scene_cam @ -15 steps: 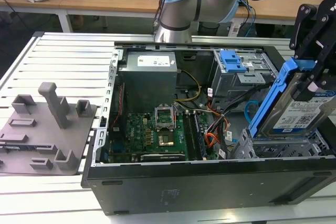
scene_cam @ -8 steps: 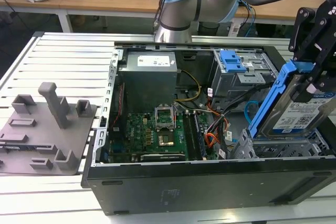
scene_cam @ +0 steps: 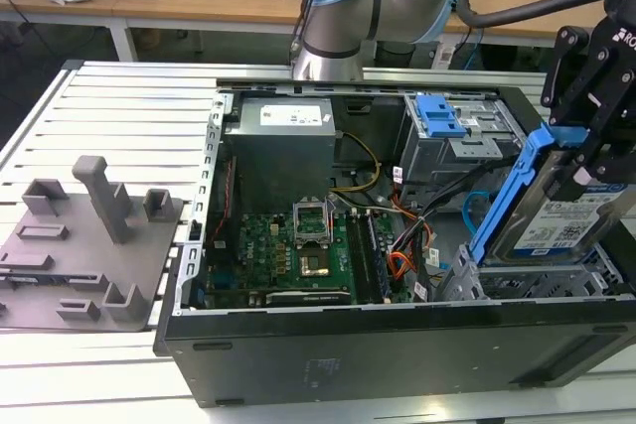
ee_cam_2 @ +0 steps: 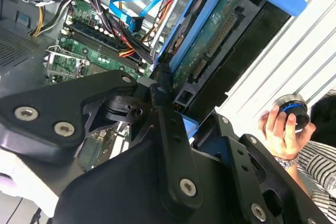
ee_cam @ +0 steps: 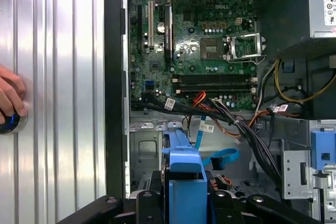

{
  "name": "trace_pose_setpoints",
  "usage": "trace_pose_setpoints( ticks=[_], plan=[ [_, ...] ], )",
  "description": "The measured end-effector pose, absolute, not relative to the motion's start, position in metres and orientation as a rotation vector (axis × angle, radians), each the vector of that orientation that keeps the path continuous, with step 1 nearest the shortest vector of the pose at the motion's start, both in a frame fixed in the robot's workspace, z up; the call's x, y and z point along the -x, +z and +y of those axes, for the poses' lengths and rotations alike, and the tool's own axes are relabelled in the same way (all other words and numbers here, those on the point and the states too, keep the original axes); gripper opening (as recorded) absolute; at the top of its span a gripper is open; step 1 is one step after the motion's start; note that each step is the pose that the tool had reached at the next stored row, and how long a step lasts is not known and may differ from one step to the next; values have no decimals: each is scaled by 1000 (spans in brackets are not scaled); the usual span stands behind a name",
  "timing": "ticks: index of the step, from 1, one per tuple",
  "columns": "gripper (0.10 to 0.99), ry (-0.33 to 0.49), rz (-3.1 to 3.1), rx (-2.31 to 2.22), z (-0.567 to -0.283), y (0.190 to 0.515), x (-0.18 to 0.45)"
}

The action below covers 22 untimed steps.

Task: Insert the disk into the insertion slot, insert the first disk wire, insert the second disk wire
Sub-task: 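Insert the disk into the insertion slot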

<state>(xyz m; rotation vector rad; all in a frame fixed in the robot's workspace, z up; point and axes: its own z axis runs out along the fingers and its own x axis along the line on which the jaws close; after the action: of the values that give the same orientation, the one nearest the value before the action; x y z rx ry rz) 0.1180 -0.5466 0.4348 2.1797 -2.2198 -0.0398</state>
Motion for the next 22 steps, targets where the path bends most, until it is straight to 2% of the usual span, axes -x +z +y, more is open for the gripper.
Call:
trace_pose_setpoints(
  ticks=[9, 22],
  plan=[
    [365, -40, -2220, -2180, -547, 431, -118],
    [365, -40, -2220, -2180, -547, 401, -118]
  ],
)
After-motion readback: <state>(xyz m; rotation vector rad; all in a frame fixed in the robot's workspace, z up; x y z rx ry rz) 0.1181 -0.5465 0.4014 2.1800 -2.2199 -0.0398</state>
